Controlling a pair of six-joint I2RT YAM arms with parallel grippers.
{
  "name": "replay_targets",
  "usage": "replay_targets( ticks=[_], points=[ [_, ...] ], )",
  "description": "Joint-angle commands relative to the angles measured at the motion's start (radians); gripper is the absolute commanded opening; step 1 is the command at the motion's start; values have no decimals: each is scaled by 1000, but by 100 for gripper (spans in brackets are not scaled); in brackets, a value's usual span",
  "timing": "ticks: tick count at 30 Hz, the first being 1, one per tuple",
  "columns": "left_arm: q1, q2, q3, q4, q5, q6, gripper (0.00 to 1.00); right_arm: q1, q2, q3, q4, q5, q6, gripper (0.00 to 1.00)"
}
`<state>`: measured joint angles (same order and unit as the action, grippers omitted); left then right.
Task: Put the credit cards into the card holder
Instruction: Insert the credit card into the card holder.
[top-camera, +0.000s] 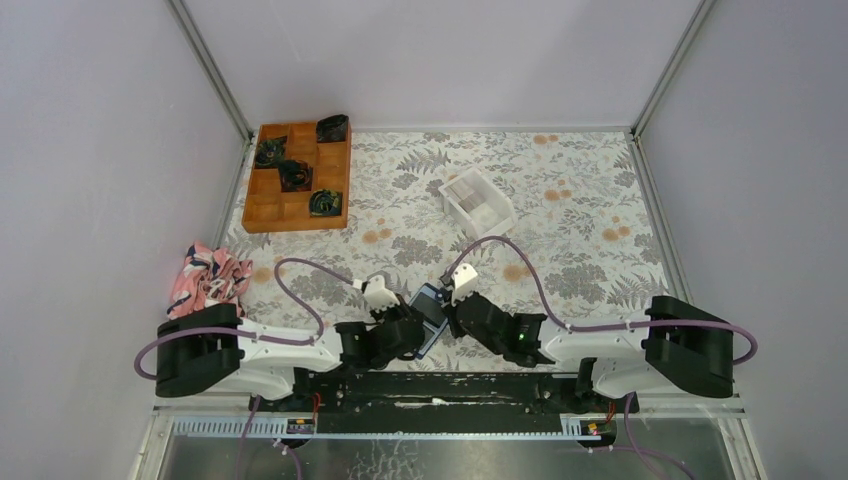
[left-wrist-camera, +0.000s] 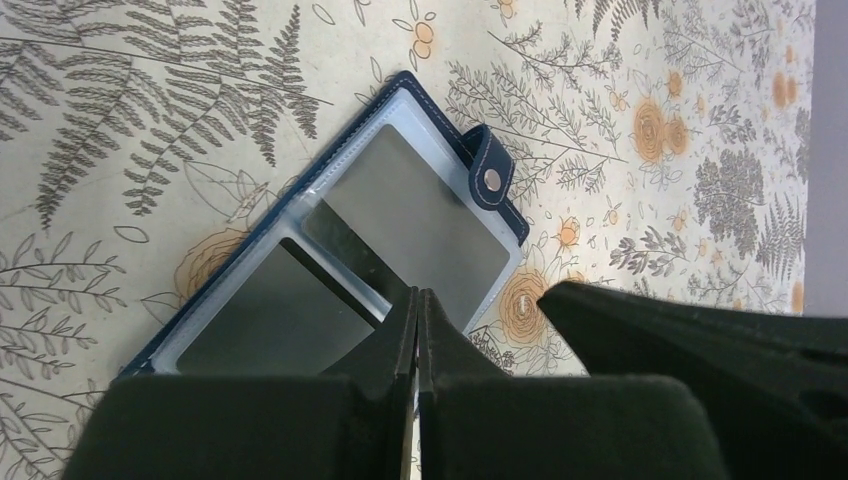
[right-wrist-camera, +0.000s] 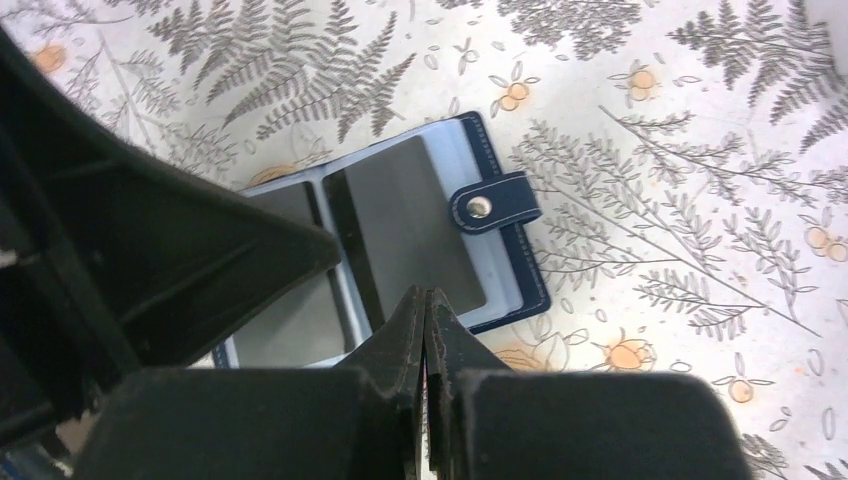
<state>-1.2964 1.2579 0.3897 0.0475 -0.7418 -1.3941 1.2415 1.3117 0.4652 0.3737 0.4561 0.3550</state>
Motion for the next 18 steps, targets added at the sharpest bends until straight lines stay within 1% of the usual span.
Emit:
replay_targets(
  ticks=[1,7,9,18],
  points=[
    [-6,50,53,-48,-15,65,0,-57,-20,68,-63,38,-1,1],
    [-7,86,74,-65,6,90,0,-142,8,95,-78,23,7,2],
    [-6,87,70,-65,11,92,0,-173,20,105,-75,-21,3,2],
    [-7,109,70,-69,37,106,0,-279,126,161,-62,-122,-2,2]
  ],
)
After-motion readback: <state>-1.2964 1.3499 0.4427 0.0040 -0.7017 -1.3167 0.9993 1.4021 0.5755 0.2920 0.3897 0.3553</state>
